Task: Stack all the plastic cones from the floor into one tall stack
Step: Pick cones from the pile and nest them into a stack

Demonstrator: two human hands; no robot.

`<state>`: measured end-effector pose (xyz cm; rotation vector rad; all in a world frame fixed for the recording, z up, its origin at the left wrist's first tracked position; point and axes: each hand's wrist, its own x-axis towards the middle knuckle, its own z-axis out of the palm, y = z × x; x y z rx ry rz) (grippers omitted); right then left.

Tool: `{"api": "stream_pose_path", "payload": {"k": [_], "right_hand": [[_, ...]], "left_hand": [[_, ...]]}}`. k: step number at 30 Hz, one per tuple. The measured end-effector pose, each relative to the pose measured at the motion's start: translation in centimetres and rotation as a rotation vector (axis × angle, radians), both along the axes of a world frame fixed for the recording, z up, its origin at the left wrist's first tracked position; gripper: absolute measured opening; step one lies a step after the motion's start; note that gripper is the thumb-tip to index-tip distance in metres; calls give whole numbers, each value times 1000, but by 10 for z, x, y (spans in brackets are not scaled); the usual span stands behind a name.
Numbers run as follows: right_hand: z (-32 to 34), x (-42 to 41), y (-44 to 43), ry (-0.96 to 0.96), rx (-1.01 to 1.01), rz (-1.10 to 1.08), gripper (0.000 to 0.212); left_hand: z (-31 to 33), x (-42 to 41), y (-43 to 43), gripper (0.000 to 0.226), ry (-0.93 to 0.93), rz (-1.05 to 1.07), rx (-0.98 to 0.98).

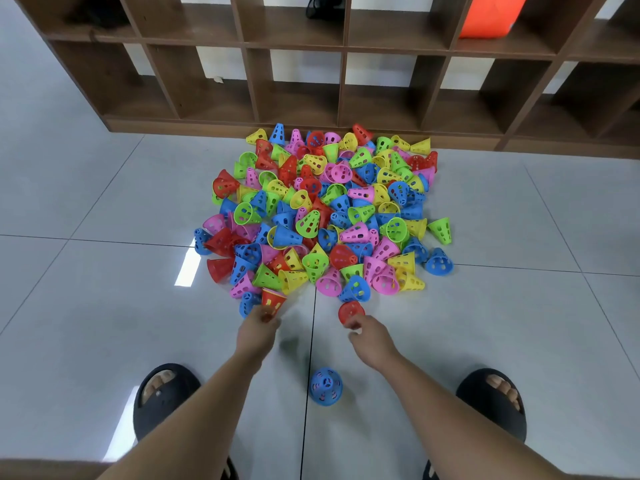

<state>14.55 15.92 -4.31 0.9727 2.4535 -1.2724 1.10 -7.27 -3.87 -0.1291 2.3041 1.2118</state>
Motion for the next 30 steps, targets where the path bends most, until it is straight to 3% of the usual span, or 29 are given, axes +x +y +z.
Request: {"api": "stream_pose_path", "payload": {"k": [2, 6, 14, 19, 24, 30], "right_hand": [[3, -8, 6, 42, 144, 13, 27], [4, -16, 16, 58, 225, 52, 27], [-4, -27, 25, -52, 211, 195, 52], [0, -30, 27, -15, 243, 150, 50], [12, -27, 24, 177, 277, -5, 33], [25, -14, 21, 270, 161, -151, 14]], "left_hand": [[4, -15, 0, 27, 102, -30, -21], [21, -35, 12, 28, 181, -15, 3], [-1, -41, 4, 60, 101, -324, -209], [-14, -26, 4, 38, 138, -320, -311], [-27, -4, 2, 17, 66, -460, -448], [-28, 27, 12, 35, 23, -358, -367]]}}
